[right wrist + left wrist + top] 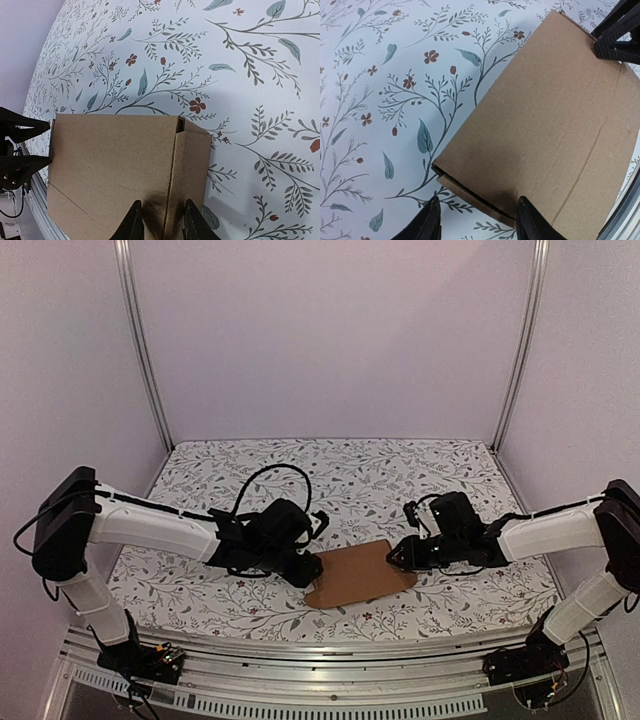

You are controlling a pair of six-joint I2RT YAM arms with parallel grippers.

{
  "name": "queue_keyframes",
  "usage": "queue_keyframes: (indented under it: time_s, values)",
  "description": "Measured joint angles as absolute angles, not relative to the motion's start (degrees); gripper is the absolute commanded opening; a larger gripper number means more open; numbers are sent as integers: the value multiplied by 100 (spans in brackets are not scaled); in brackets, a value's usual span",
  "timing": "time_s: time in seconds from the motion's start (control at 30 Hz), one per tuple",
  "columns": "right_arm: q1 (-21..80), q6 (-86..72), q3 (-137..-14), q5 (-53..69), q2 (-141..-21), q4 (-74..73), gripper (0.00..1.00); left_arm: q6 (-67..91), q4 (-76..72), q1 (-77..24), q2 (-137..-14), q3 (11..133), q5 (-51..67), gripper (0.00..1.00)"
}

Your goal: Fold the paper box

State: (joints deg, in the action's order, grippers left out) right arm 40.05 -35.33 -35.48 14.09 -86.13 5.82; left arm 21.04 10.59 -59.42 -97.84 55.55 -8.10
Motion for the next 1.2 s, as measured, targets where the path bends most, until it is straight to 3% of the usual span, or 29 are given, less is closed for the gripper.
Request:
queue_keyframes:
  time_s: [0.5, 0.77, 1.2]
  values:
    - [4353, -4139, -3030, 1413, -8455, 1385, 16, 2274, 1015, -5649, -9485, 5284, -552, 52]
    - [4624, -4401, -2926, 1188, -8226, 1225, 38, 2362, 1000, -5612, -9474, 5238, -438, 52]
    - [4626, -4298, -3225, 930, -8187, 786, 39, 2373, 1009, -5605, -9365, 5199, -427, 52]
